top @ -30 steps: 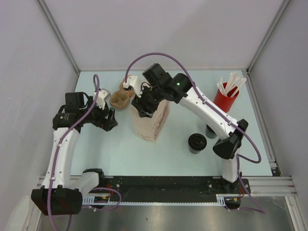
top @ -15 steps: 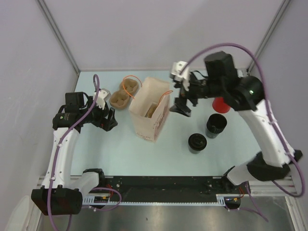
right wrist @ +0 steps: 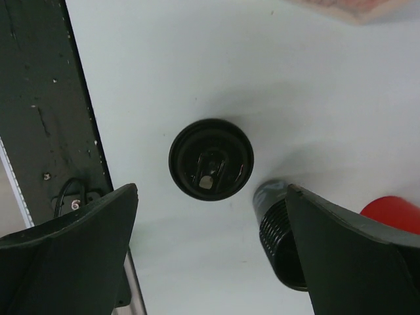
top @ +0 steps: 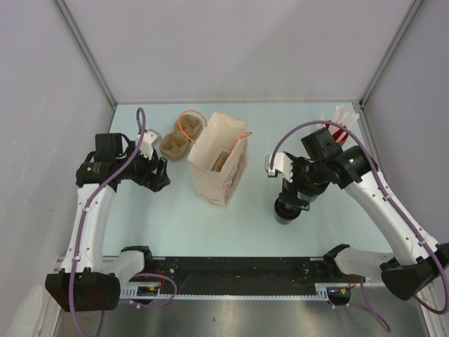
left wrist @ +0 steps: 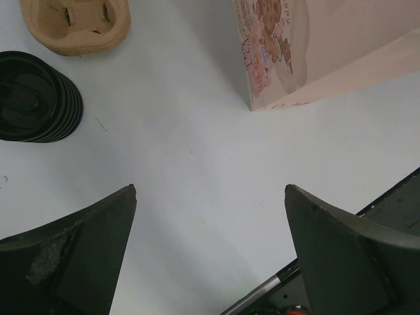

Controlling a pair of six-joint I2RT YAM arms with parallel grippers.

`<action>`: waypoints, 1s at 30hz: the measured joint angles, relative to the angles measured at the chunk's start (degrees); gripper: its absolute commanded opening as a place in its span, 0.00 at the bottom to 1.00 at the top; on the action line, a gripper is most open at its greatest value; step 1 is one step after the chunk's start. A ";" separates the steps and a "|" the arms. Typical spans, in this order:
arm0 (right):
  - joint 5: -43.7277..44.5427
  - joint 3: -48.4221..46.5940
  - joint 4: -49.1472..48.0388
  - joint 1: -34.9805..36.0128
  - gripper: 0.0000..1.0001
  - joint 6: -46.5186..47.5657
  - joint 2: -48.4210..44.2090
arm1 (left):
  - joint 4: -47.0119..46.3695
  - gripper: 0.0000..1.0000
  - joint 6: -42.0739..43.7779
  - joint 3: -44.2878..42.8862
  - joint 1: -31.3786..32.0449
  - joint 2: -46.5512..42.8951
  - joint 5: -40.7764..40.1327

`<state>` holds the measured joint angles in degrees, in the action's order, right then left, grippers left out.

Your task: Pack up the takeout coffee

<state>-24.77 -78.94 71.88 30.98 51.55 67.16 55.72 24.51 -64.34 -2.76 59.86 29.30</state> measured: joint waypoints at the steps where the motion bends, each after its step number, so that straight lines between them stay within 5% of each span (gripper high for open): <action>1: 0.13 1.79 -0.37 -0.90 1.00 0.04 -0.02 | 0.52 0.99 0.20 -0.39 0.00 0.02 -0.44; 30: 9.11 20.09 -16.68 -2.64 1.00 -18.99 3.02 | 0.48 0.99 0.39 -0.48 -0.04 -1.31 -1.66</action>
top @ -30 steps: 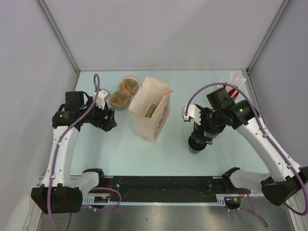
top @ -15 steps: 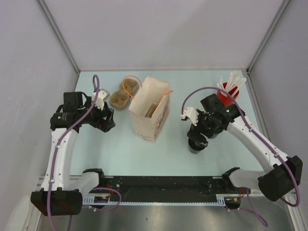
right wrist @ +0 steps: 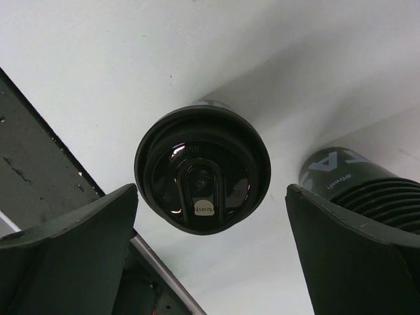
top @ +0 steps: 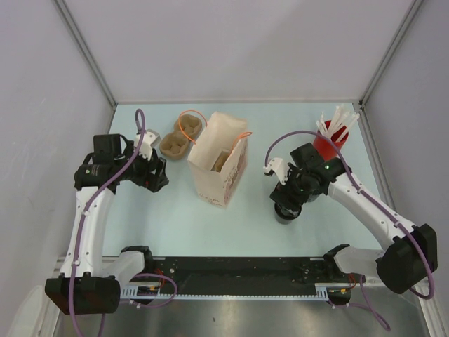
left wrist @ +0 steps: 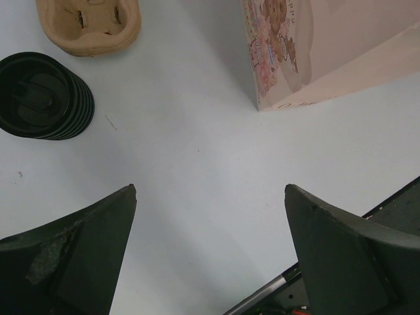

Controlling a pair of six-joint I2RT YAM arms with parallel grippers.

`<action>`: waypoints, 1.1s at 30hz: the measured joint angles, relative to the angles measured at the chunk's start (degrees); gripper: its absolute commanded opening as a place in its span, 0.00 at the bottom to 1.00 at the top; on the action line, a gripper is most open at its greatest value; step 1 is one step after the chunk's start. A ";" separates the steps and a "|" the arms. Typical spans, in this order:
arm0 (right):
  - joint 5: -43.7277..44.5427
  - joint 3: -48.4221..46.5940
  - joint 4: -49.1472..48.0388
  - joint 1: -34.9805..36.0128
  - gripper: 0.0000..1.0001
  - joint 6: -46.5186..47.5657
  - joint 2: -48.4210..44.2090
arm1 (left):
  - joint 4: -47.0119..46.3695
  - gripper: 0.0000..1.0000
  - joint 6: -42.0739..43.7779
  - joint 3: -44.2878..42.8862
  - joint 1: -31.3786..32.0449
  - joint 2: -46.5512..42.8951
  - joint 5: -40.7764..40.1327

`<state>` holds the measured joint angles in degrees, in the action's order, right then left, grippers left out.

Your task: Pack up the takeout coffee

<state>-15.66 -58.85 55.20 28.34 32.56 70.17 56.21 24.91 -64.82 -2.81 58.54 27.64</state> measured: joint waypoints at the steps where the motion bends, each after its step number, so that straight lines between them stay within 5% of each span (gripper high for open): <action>1: -0.07 0.26 -0.07 0.00 1.00 -0.04 0.00 | -0.02 0.99 0.00 0.00 0.00 0.00 0.02; 17: -1.29 1.84 0.24 -0.02 1.00 0.66 -2.23 | -0.83 1.00 -0.48 0.39 0.00 0.02 0.17; 33: 0.02 3.04 1.79 1.05 0.87 2.47 -1.27 | -0.87 0.99 -0.50 0.74 0.00 0.02 0.52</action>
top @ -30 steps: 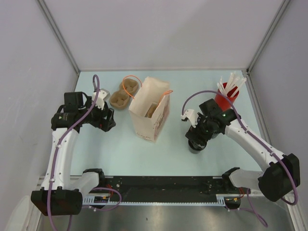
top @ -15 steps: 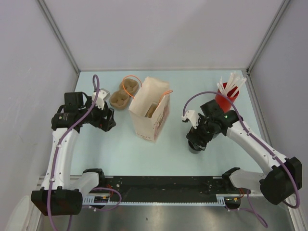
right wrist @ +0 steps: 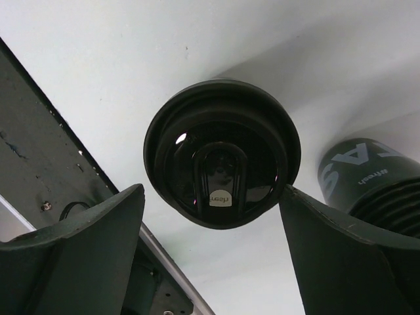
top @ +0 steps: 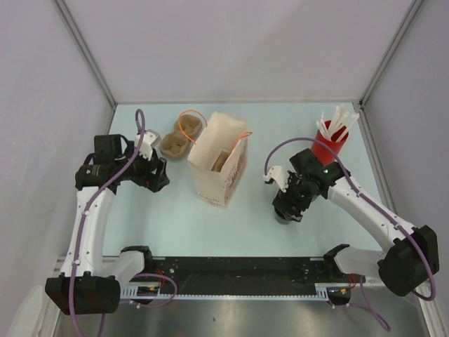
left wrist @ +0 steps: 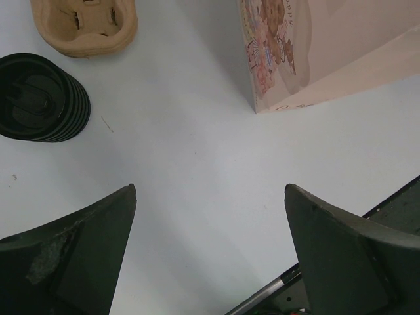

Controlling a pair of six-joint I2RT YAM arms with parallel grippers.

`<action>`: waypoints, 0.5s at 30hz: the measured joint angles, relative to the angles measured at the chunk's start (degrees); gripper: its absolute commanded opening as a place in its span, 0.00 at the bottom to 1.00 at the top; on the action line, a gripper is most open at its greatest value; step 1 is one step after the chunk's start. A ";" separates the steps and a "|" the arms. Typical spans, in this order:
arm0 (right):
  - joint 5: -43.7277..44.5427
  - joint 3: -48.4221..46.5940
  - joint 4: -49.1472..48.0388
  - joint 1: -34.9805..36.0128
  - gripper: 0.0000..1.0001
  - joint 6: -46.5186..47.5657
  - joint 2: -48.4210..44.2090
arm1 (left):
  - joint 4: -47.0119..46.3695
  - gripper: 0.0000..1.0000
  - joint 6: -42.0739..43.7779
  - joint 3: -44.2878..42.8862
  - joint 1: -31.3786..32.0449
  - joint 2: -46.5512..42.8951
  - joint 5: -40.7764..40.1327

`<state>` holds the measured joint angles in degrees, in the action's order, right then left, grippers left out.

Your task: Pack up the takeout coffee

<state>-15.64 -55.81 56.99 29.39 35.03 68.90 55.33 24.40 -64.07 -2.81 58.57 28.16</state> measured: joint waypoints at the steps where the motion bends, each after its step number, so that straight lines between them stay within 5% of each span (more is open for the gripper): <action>1: 0.26 0.33 -0.02 0.33 0.86 0.00 0.13 | 0.00 1.00 0.00 0.00 0.00 0.00 0.09; 15: 2.56 0.66 -1.18 2.80 0.68 -0.46 0.52 | -0.04 0.99 -0.35 0.59 0.00 -0.02 0.52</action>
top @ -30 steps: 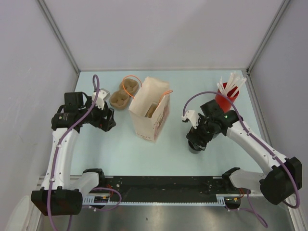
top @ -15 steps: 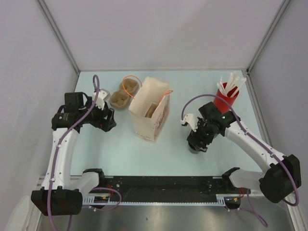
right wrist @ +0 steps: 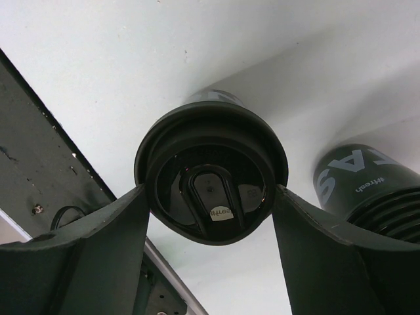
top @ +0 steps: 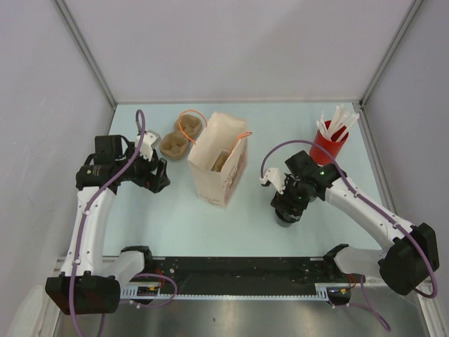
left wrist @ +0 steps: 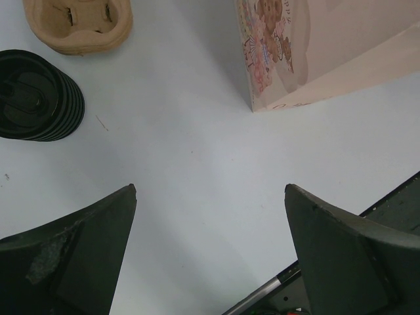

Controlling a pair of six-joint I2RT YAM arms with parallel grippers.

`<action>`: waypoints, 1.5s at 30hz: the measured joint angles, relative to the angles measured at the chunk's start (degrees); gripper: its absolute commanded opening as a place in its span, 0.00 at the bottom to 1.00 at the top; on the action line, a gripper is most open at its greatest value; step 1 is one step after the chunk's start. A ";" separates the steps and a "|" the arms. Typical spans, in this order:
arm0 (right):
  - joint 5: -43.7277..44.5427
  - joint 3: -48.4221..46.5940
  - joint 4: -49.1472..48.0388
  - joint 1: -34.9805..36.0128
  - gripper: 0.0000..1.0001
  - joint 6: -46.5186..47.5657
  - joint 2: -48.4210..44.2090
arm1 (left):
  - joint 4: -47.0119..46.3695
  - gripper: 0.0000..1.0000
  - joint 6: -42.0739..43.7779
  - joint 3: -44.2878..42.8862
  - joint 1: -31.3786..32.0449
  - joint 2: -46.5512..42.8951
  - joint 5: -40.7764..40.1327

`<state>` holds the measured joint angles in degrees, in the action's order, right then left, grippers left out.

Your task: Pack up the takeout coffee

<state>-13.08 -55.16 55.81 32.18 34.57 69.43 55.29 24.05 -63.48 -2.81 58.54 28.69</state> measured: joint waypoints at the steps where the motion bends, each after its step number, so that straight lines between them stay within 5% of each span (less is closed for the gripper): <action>1: 0.04 0.00 -0.02 0.00 0.68 -0.04 0.00 | 0.00 0.99 -0.02 0.00 0.00 0.00 0.00; 18: 2.19 0.07 0.39 0.33 0.91 0.20 -2.64 | -0.04 0.99 -0.04 0.02 0.00 0.00 0.04; 45: -0.98 0.09 2.27 -2.73 0.83 2.95 -3.08 | -0.07 0.99 -0.09 0.02 0.00 0.00 0.46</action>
<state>-14.06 -55.07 58.08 29.45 37.52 66.35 55.22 23.97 -63.46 -2.81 58.54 29.15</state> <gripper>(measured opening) 0.852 0.994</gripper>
